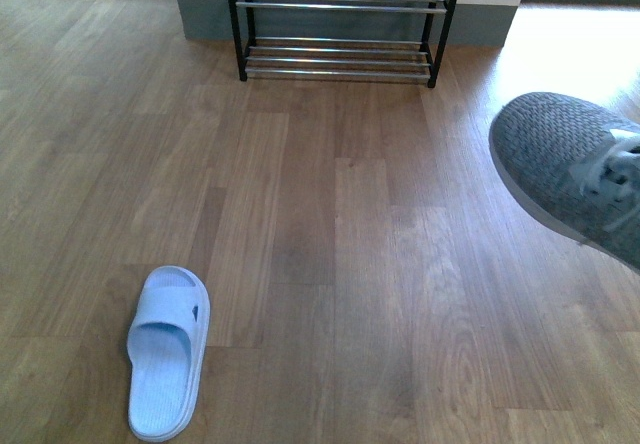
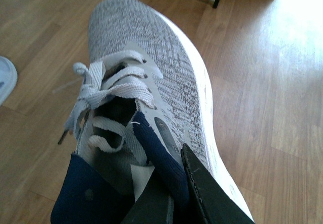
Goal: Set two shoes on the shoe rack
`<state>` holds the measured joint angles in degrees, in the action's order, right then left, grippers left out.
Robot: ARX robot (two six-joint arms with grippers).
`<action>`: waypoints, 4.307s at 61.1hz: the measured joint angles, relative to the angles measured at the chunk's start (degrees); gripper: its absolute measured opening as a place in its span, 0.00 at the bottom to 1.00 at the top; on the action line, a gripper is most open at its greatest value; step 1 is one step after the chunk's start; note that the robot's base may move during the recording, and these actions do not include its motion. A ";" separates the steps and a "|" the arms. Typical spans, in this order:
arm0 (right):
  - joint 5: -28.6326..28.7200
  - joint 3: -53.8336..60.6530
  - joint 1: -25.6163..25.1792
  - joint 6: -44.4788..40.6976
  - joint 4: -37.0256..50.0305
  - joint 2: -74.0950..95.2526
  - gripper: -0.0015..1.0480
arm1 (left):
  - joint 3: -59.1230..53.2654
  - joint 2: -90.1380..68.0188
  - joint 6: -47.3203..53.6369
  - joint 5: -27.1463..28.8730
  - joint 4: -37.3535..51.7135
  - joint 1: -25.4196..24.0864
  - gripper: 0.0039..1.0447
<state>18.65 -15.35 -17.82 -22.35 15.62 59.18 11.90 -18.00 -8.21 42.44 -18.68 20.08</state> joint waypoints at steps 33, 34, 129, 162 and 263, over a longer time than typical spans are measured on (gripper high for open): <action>7.23 3.15 -7.08 1.99 -10.54 -24.76 0.01 | 0.00 0.00 -0.02 0.00 0.00 0.02 0.01; 7.23 3.15 -7.08 1.99 -10.54 -24.76 0.01 | 0.00 0.00 0.00 0.04 0.00 0.02 0.01; 7.48 3.23 -7.19 2.10 -10.60 -24.79 0.01 | 0.00 0.00 0.02 -0.07 0.00 0.04 0.01; 7.50 3.23 -7.19 2.10 -10.60 -24.79 0.01 | 0.00 0.02 0.02 -0.07 0.00 0.04 0.01; 7.06 3.23 -7.23 2.10 -10.60 -24.83 0.01 | 0.00 0.02 0.02 -0.02 0.00 0.04 0.01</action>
<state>25.71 -12.12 -25.06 -20.25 5.02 34.35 11.90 -17.98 -8.19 42.41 -18.68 20.12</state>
